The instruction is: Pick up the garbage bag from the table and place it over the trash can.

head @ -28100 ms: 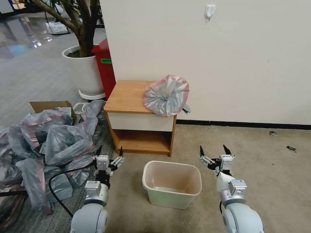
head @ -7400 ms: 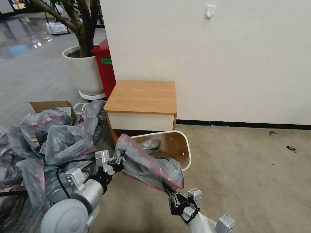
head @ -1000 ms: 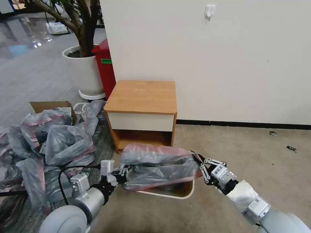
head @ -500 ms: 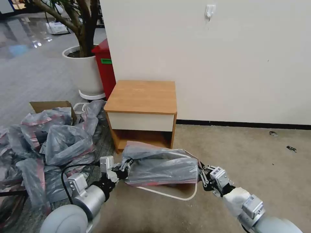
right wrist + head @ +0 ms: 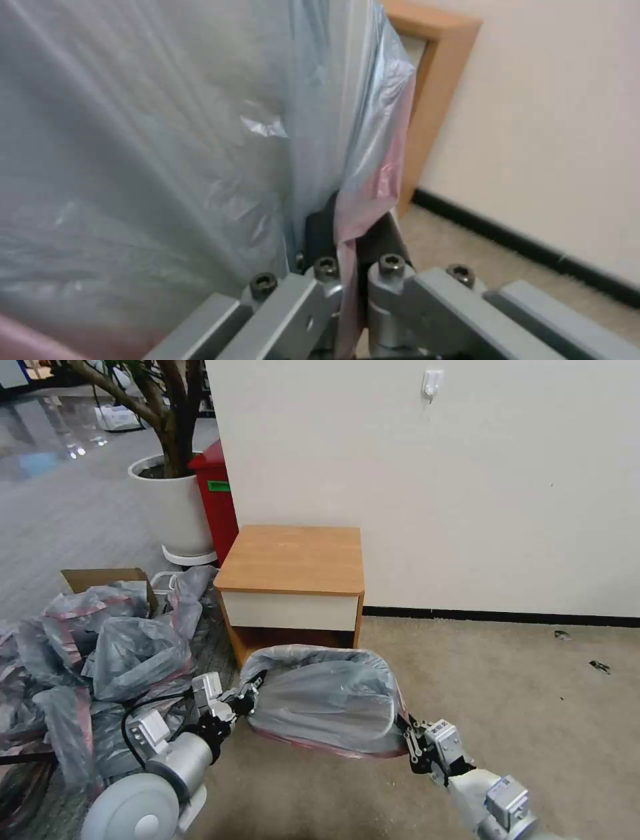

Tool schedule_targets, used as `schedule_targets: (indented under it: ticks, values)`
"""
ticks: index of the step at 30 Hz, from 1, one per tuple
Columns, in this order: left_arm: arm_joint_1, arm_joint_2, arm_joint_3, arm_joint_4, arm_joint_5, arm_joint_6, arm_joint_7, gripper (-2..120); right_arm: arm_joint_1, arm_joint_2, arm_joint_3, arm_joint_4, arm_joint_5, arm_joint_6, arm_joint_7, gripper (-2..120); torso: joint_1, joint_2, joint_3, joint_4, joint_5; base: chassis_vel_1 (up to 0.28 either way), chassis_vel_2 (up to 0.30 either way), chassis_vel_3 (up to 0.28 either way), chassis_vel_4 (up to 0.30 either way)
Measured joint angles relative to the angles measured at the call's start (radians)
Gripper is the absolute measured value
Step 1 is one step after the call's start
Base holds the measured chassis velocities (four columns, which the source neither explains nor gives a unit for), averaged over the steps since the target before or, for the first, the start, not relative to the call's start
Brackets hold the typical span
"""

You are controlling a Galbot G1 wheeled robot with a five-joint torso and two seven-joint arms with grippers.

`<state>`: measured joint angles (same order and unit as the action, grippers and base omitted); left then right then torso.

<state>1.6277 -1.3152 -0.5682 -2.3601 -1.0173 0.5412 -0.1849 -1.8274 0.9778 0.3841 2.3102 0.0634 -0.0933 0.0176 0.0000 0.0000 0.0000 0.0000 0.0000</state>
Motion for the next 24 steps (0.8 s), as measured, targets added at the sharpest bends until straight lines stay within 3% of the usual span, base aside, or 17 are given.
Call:
schedule_targets:
  ticks: [15, 24]
  values:
    - [0.023, -0.032, -0.001, -0.035, -0.07, 0.037, -0.023, 3, 0.066, 0.065, 0.011, -0.18, -0.254, 0.125, 0.026, 0, 0.0, 0.0, 0.0, 0.0, 0.0, 0.0, 0.0, 0.0, 0.0]
    - [0.039, -0.058, 0.002, -0.047, -0.074, 0.044, -0.024, 5, 0.102, 0.089, 0.012, -0.291, -0.33, 0.173, 0.043, 0, 0.0, 0.0, 0.0, 0.0, 0.0001, 0.0, 0.0, 0.0, 0.0]
